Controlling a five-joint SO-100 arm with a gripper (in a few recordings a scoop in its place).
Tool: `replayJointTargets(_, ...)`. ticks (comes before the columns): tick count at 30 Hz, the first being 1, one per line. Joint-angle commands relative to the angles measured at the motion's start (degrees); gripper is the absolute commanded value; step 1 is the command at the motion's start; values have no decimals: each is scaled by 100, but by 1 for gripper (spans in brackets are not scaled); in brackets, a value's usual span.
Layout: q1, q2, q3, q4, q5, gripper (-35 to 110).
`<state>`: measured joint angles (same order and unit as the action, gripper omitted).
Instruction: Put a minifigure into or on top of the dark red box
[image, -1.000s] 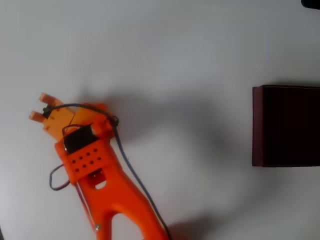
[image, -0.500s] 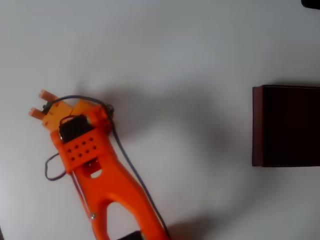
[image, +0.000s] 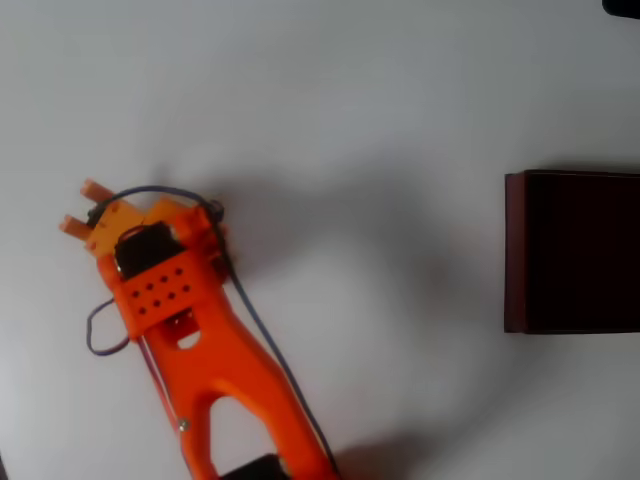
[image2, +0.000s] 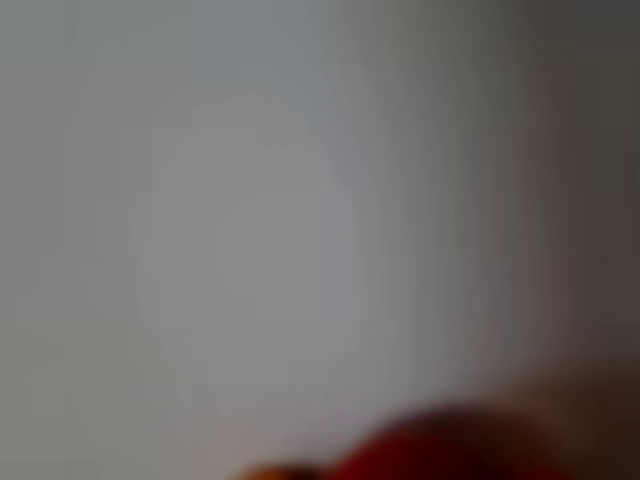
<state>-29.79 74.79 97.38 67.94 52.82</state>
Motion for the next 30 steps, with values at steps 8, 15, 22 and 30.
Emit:
replayJointTargets(8, -26, 562, -448, 1099, -53, 0)
replayJointTargets(15, 299, 1872, -202, 1802, -466, 0)
replayJointTargets(22, 817, 3674, 817, 1916, -712, 0)
replayJointTargets(30, 1916, 6618, 2487, 1942, -1081, 0)
